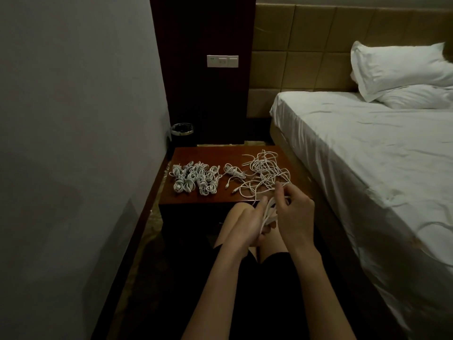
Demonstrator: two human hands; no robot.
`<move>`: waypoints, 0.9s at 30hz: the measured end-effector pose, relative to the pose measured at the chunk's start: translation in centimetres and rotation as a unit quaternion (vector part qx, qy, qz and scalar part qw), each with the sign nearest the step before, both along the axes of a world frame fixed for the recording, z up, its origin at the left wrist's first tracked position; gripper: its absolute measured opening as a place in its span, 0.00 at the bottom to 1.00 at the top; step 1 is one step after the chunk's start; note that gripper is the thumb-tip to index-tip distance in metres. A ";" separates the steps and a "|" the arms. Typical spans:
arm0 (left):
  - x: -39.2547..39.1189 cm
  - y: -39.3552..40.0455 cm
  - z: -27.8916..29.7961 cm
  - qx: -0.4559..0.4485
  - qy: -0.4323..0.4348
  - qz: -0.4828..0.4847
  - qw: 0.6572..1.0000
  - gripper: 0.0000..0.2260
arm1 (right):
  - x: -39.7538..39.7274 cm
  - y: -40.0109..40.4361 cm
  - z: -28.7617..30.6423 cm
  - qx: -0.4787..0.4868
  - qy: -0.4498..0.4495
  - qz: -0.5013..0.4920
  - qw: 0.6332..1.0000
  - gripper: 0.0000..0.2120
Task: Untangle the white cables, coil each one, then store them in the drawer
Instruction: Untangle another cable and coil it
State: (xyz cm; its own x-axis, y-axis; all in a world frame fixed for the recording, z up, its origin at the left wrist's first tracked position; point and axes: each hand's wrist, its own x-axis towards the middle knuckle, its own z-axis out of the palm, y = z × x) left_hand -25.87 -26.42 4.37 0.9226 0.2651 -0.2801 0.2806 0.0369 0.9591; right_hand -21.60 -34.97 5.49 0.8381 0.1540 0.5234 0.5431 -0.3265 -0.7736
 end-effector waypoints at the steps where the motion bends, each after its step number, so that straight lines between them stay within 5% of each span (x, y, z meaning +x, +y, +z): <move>1: -0.1 -0.1 0.2 0.010 -0.006 0.004 1.000 0.22 | 0.0 0.0 -0.1 -0.001 -0.004 -0.001 1.000 0.15; 7: -0.1 0.5 0.3 0.151 -0.037 0.112 0.981 0.24 | 0.0 -0.2 0.4 -0.077 0.001 0.026 0.997 0.16; 10: -0.6 2.2 0.2 0.234 -0.053 0.165 0.957 0.25 | 0.5 -1.8 1.4 -0.167 0.085 0.124 0.974 0.25; 13: -1.2 2.5 0.3 0.292 -0.076 0.129 0.944 0.25 | 0.4 -2.8 2.7 -0.119 0.134 0.237 0.955 0.21; 17: -1.2 2.0 1.0 0.299 -0.138 0.024 0.944 0.26 | 0.0 -2.1 2.5 0.005 0.123 0.231 0.965 0.12; 21: -1.1 1.9 2.5 0.260 -0.228 0.023 0.938 0.27 | 0.3 -1.6 1.0 0.117 0.234 0.201 0.944 0.13; 27: 0.4 2.0 3.5 0.262 -0.205 0.165 0.928 0.26 | -0.4 0.6 -0.1 -0.052 0.190 0.235 0.952 0.18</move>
State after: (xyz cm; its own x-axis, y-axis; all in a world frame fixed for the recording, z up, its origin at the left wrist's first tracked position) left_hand -25.49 -24.45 7.83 0.7671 0.5530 0.3251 -0.0562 -0.4469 0.8928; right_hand -22.04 -34.34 5.41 0.7897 0.5926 0.1589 0.3361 -0.2012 -0.9201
